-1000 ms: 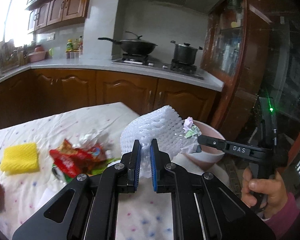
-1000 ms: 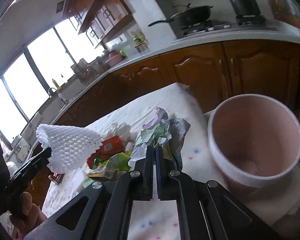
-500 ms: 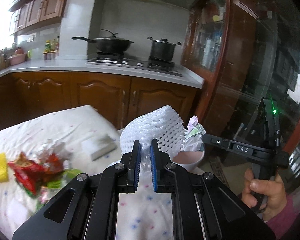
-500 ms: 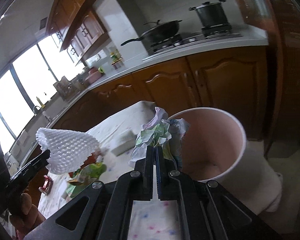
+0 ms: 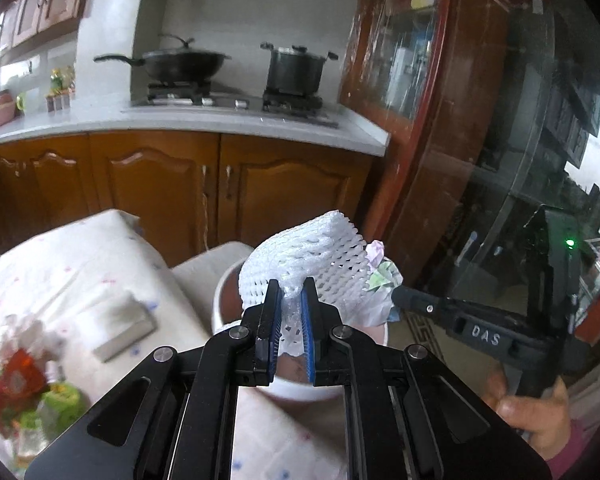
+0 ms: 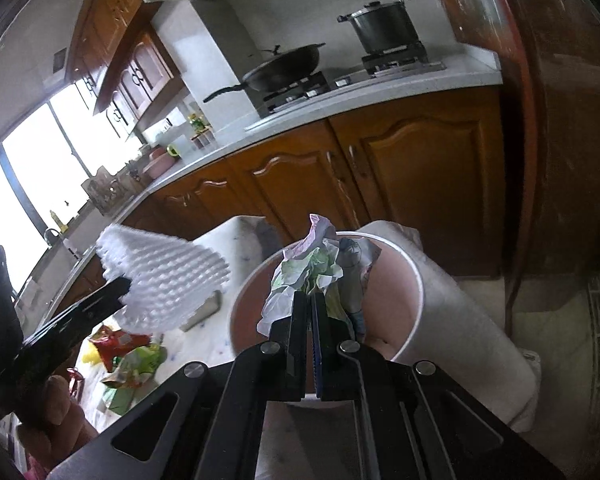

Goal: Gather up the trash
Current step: 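Carry both items to the pink bin and open both tools to drop them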

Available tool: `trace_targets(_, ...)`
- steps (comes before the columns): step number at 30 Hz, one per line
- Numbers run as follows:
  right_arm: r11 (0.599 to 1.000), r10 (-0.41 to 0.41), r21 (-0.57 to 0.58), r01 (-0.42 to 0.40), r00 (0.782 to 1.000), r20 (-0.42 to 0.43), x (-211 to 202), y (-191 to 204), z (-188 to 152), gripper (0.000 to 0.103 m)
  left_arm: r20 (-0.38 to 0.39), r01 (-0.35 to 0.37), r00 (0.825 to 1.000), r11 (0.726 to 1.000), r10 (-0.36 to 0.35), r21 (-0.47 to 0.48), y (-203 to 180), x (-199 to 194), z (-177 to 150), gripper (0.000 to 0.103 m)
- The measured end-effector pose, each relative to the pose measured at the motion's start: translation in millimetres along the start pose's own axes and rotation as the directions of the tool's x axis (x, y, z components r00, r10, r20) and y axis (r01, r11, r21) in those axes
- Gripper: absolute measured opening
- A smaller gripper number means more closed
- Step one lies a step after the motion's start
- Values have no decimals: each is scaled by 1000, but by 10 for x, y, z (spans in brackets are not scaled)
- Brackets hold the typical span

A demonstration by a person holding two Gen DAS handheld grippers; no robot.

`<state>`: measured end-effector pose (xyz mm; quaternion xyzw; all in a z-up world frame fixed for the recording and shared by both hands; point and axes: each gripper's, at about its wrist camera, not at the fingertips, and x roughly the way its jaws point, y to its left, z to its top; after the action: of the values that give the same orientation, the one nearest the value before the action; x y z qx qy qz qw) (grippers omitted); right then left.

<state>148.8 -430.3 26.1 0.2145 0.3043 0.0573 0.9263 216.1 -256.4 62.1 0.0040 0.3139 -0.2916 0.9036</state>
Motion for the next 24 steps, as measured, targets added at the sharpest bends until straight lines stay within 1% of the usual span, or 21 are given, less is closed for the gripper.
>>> trace_targets(6, 1000, -8, 13, 8, 999, -44, 191, -136, -10, 2, -98, 2, 995, 1000, -4, -24, 12, 435, -57, 10)
trace_targets(8, 1000, -11, 17, 12, 998, -59, 249, -167, -13, 2, -122, 4, 993, 1000, -8, -30, 21, 520, -75, 12)
trace_targets(11, 999, -11, 30, 13, 997, -71, 298, -225, -15, 2, -137, 1, 991, 1000, -4, -23, 9, 598, -102, 13)
trace_targets(12, 999, -11, 35, 13, 997, -73, 308, -242, -14, 4, -143, 3, 990, 1000, -6, -21, 5, 609, -108, 20)
trace_targets(13, 999, -5, 42, 9, 997, -74, 318, -254, -11, 8, -149, 8, 989, 1000, -11, -20, 2, 619, -113, 28)
trace_targets(14, 998, 3, 56, 2, 997, -74, 323, -272, -11, 8, -149, 9, 989, 1000, -11, -18, -3, 624, -116, 31)
trace_targets(16, 997, 12, 77, -7, 997, -76, 334, -308, -11, 9, -152, 3, 988, 1000, -5, -13, -14, 658, -113, 41)
trace_targets(17, 997, 11, 80, -5, 997, -76, 336, -314, -17, 10, -152, 4, 988, 1000, -6, -13, -18, 651, -119, 43)
trace_targets(18, 996, 10, 87, -3, 997, -74, 331, -326, -22, 15, -149, 4, 989, 1000, -6, -14, -12, 641, -125, 45)
trace_targets(19, 996, 9, 94, -3, 997, -70, 324, -341, -28, 23, -149, 2, 989, 1000, -4, -15, 4, 638, -127, 50)
trace_targets(21, 995, 11, 102, -4, 998, -60, 296, -360, -36, 30, -146, -2, 989, 1000, -2, -27, 39, 611, -137, 56)
trace_targets(22, 994, 9, 108, -3, 999, -53, 274, -371, -42, 34, -144, -2, 990, 999, -3, -33, 56, 607, -137, 57)
trace_targets(23, 994, 7, 112, -2, 999, -47, 261, -379, -42, 35, -145, -2, 989, 999, -3, -39, 69, 597, -141, 58)
trace_targets(24, 993, 4, 115, 1, 999, -42, 239, -383, -46, 38, -145, -5, 989, 999, -2, -45, 89, 592, -151, 62)
